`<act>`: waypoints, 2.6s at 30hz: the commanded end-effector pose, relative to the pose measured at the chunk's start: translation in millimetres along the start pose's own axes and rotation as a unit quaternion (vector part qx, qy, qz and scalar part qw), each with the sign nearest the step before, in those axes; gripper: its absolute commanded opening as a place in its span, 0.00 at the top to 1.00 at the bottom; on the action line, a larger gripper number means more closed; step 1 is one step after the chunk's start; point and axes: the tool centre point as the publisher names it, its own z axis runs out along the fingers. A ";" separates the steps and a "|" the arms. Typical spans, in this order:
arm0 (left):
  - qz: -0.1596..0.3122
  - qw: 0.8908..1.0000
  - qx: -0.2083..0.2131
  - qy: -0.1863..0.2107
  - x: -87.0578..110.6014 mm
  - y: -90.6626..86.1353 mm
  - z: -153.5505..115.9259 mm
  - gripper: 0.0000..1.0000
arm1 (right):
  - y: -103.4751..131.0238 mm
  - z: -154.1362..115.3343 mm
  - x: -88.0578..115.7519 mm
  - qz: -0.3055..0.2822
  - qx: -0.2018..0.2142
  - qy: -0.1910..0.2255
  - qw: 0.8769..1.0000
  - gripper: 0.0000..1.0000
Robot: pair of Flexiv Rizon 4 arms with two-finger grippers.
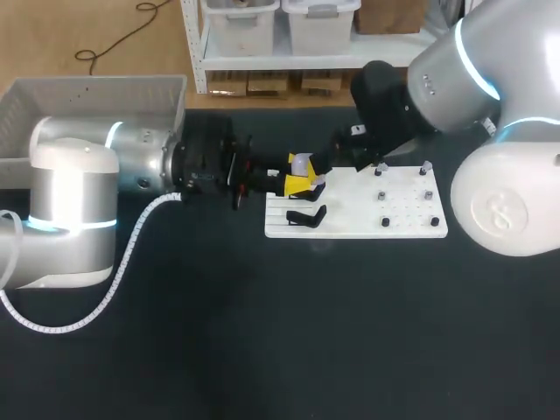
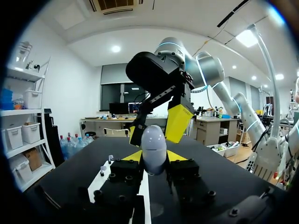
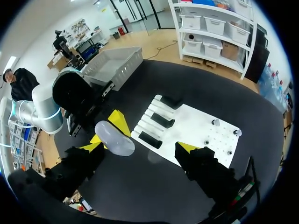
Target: Pick up each earbud case from the left stands, insert the matching earbuds, close the lid, and place the case in the box.
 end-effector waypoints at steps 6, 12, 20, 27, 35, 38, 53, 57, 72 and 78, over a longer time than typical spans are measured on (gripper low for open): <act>0.001 1.000 -0.001 -0.001 0.6 -1.8 0.3 1.00 | -3.5 -18.9 -17.5 -0.004 0.028 -0.037 0.999 0.00; 0.001 1.000 -0.001 -0.001 0.6 -1.8 0.3 1.00 | -8.9 -48.6 -35.5 -0.044 0.046 -0.073 0.995 0.00; 0.019 1.000 -0.007 -0.024 0.4 -3.2 -3.8 1.00 | -36.9 -81.0 -45.3 -0.155 0.167 -0.084 0.970 0.00; 0.035 0.999 -0.007 -0.023 -0.3 -4.4 -6.0 1.00 | -85.1 -85.6 -39.8 -0.140 0.236 -0.033 0.961 0.00; 0.039 0.999 -0.006 -0.011 1.5 -5.5 -5.1 1.00 | -118.3 -74.7 -22.8 -0.096 0.267 0.024 0.959 0.00; 0.041 0.999 -0.006 -0.003 1.8 -5.7 -5.0 1.00 | -127.4 -67.5 -15.2 -0.089 0.273 0.054 0.956 0.00; 0.044 0.999 -0.013 0.004 1.1 -5.0 -5.3 1.00 | -170.0 -45.1 15.1 -0.085 0.264 0.146 0.950 0.00; 0.044 0.999 -0.013 0.004 1.1 -5.0 -5.3 1.00 | -179.4 -35.8 17.7 -0.084 0.254 0.164 0.949 0.00; 0.044 0.999 -0.013 0.004 1.1 -5.0 -5.3 1.00 | -196.0 -19.5 24.7 -0.062 0.243 0.171 0.953 0.00; 0.044 0.999 -0.013 0.004 1.1 -5.0 -5.3 1.00 | -196.0 -19.5 24.7 -0.062 0.243 0.171 0.953 0.00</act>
